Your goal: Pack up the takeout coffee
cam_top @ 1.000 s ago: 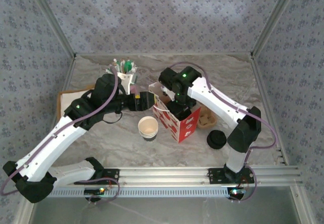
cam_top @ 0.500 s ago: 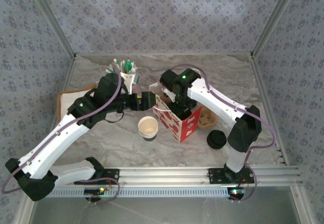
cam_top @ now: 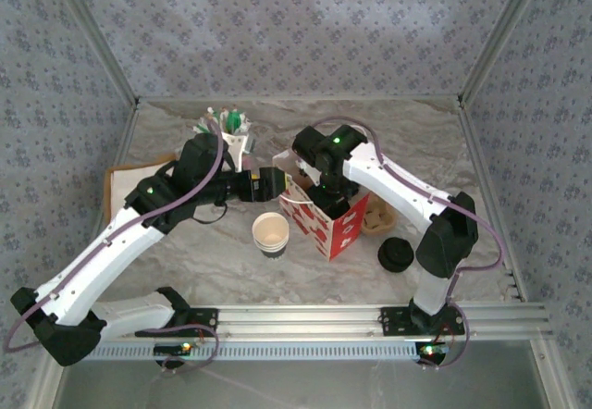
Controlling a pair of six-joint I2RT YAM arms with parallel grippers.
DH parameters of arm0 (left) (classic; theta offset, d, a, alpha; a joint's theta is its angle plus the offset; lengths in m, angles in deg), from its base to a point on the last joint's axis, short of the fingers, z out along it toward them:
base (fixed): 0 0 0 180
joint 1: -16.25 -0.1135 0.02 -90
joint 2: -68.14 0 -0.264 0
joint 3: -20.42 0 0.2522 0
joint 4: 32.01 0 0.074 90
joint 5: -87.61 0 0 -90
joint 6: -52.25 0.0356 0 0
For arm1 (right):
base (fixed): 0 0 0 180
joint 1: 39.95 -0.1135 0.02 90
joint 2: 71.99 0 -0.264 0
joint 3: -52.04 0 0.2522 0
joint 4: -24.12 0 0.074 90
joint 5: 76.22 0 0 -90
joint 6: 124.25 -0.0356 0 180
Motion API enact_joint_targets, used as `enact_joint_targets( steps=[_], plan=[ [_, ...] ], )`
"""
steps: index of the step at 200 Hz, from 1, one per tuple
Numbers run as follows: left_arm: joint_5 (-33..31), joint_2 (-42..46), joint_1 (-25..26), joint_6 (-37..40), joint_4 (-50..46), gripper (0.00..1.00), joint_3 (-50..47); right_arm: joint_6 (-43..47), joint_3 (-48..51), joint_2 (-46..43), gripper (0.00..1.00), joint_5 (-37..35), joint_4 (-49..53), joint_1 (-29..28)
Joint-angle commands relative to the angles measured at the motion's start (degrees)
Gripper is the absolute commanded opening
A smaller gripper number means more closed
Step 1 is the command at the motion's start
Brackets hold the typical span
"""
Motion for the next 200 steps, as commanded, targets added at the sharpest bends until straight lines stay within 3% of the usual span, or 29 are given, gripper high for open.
enact_joint_targets(
  steps=[1, 200],
  plan=[
    [-0.76, 0.05, 0.35, 0.58, 1.52, 0.91, 0.95, 0.99, 0.88, -1.21, 0.63, 0.67, 0.40, 0.25],
    [-1.73, 0.05, 0.32, 0.70, 1.81, 0.92, 0.59, 1.58, 2.29, 0.20, 0.63, 3.95, -0.62, 0.59]
  ],
)
